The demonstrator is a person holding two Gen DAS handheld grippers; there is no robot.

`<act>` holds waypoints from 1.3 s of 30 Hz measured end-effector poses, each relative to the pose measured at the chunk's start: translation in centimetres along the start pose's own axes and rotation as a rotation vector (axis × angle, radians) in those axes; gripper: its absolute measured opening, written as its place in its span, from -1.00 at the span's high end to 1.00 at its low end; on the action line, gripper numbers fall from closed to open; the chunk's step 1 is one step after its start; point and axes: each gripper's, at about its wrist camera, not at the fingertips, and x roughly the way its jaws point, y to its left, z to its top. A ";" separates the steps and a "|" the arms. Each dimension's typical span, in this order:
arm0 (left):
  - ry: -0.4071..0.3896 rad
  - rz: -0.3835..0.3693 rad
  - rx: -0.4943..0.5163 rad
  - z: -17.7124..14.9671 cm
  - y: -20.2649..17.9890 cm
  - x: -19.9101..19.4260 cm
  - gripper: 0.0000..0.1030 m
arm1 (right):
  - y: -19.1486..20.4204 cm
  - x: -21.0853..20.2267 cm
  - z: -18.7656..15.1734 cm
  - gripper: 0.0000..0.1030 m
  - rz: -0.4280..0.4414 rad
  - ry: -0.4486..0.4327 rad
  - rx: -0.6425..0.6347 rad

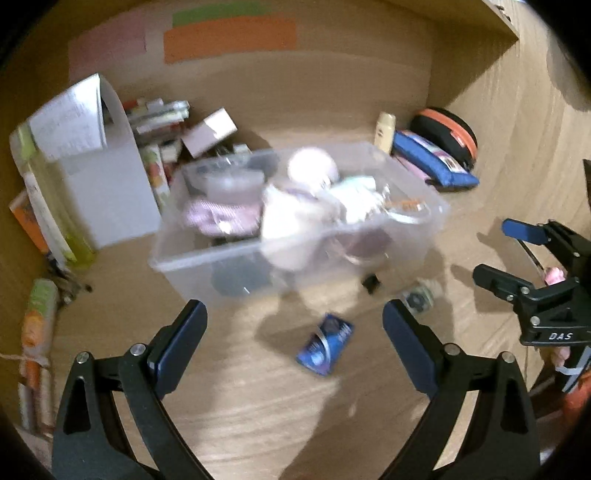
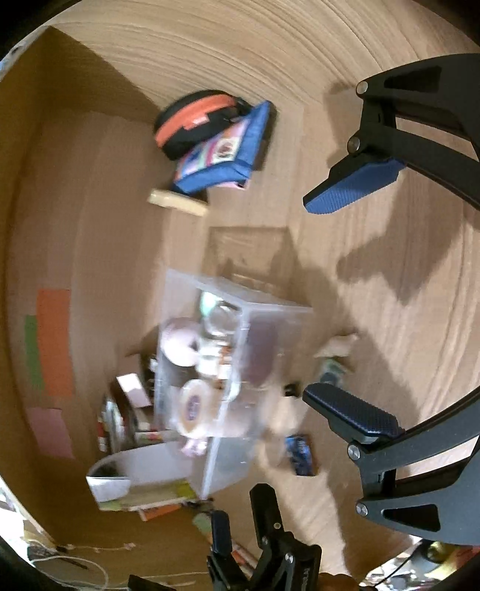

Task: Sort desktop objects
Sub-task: 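Withdraw both tools toward the blue Max battery box and small shell, then grasp the blue Max box with the left tool while the right tool grasps the small shell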

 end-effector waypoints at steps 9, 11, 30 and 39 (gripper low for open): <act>0.057 -0.022 -0.008 -2.1 -0.9 1.6 -0.88 | -0.3 1.9 -1.5 -0.31 0.078 0.083 -0.028; 0.094 0.010 0.027 -2.3 -1.5 2.1 -0.88 | -0.1 2.3 -1.5 -0.23 0.103 0.096 -0.036; 0.160 -0.007 0.028 -2.0 -1.6 4.8 -0.10 | 0.9 5.2 -1.0 0.19 0.201 0.172 -0.104; 0.136 0.004 0.043 -1.7 -1.6 5.1 0.44 | 2.2 6.0 -0.3 0.27 0.225 0.192 -0.135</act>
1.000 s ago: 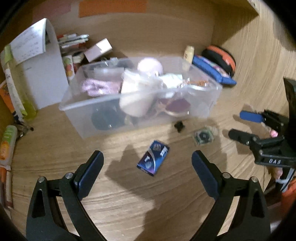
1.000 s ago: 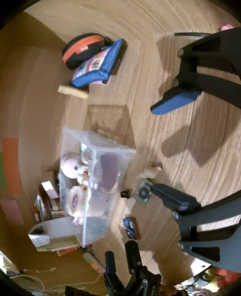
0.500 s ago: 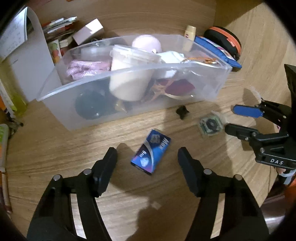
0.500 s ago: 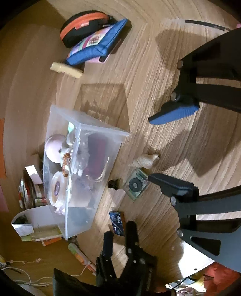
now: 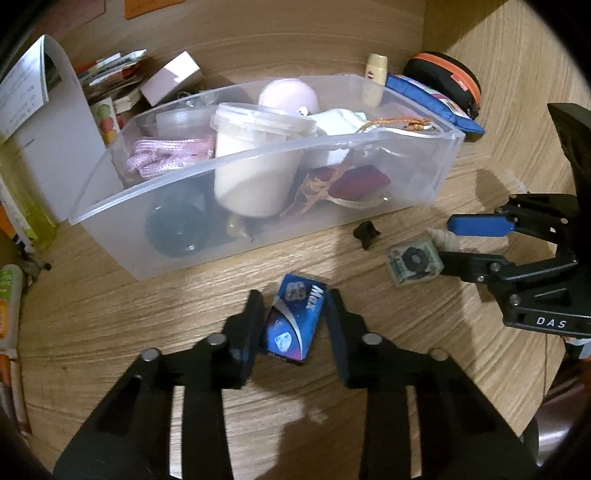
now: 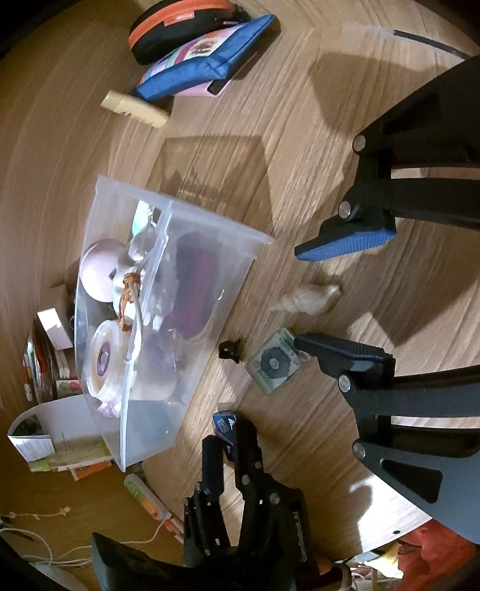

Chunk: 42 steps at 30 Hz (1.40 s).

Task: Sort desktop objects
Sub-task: 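Grasp the blue Max box with the left tool while the right tool grasps the small shell, then carry the Max box and shell over the clear bin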

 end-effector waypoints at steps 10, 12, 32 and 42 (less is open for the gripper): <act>-0.017 0.012 0.005 -0.4 0.2 -0.5 0.49 | 0.3 0.2 0.3 0.70 -0.003 -0.003 0.004; -0.029 0.017 0.003 -0.4 0.2 -0.9 0.49 | 0.2 0.1 0.1 0.70 -0.005 -0.007 0.015; -0.211 0.078 -0.025 1.3 2.1 -6.4 0.49 | 0.1 -7.0 1.5 0.70 -0.023 -0.199 0.098; -0.302 0.103 -0.101 3.8 5.8 -9.0 0.49 | 0.4 -7.9 3.5 0.70 -0.036 -0.234 0.087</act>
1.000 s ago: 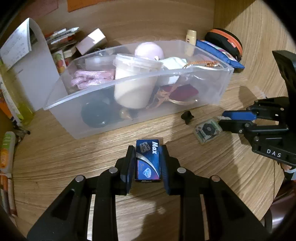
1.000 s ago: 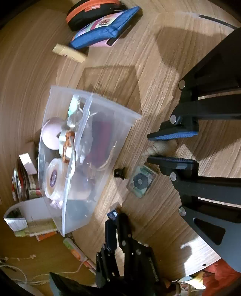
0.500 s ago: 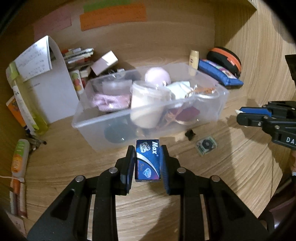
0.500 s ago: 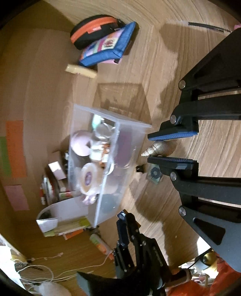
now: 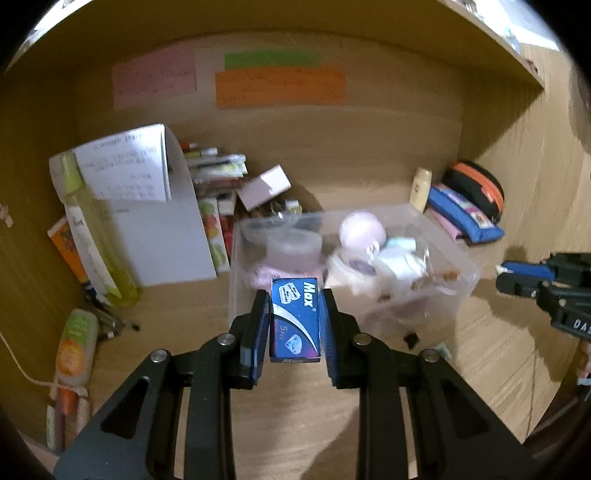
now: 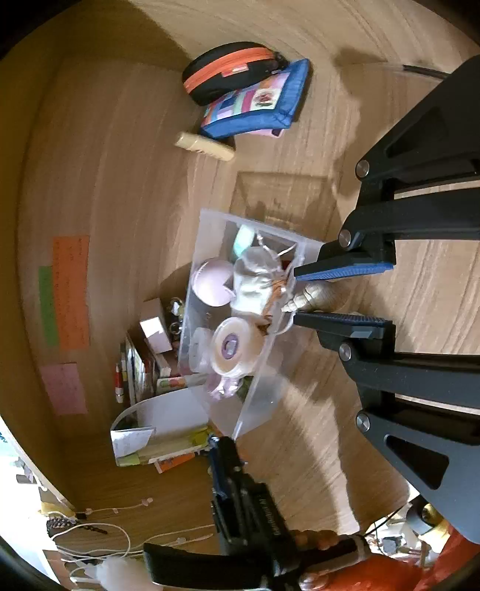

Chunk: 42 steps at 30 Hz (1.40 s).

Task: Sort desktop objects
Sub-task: 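Carry the Max box and shell over the clear bin, then open both tools to drop the Max box and shell into the bin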

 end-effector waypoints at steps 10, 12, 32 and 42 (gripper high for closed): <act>-0.024 0.007 -0.021 2.6 1.8 1.0 0.49 | -0.9 0.5 2.4 0.70 0.010 -0.046 0.019; -0.019 0.002 -0.027 2.8 1.8 1.4 0.49 | -1.2 0.8 2.9 0.70 0.012 -0.051 0.022; 0.110 -0.047 -0.018 1.8 1.4 7.3 0.49 | -2.1 7.9 3.6 0.70 -0.048 0.067 0.014; 0.131 -0.057 -0.013 1.5 1.6 8.3 0.49 | -1.5 9.6 3.6 0.70 -0.087 0.091 -0.024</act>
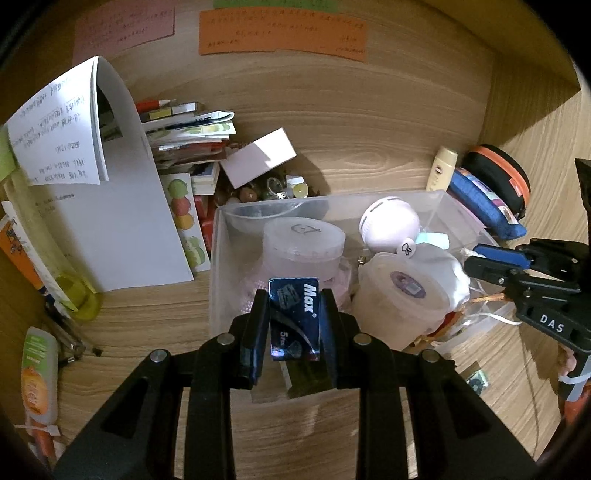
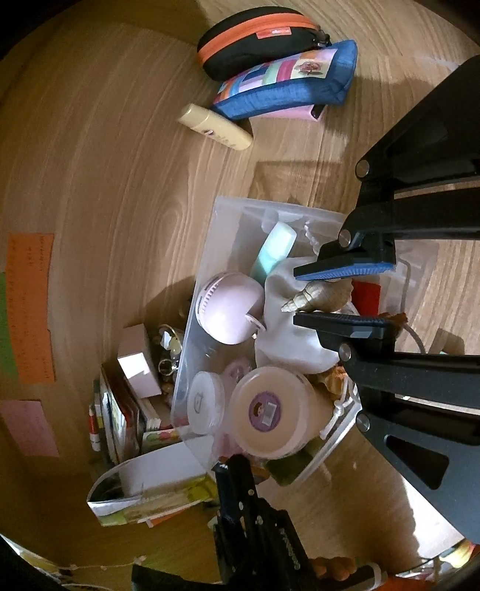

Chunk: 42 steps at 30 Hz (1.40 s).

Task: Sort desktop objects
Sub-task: 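Open both tools to drop the Max box and shell into the bin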

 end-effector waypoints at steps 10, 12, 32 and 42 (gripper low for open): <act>-0.028 0.014 0.047 -0.2 -0.4 -0.5 0.02 | 0.8 0.2 0.1 0.49 -0.035 0.009 -0.011; -0.033 0.008 0.046 -0.2 -0.4 -0.8 -0.11 | 1.0 -0.1 0.1 0.43 -0.046 0.000 -0.013; -0.194 0.062 0.033 -1.2 -0.6 -7.9 -0.74 | 4.0 -8.6 -1.7 -0.55 -0.174 -0.174 -0.003; -0.207 0.001 -0.039 -4.9 -0.6 -9.5 -0.74 | 4.4 -6.7 -6.7 -0.56 -0.102 -0.010 0.101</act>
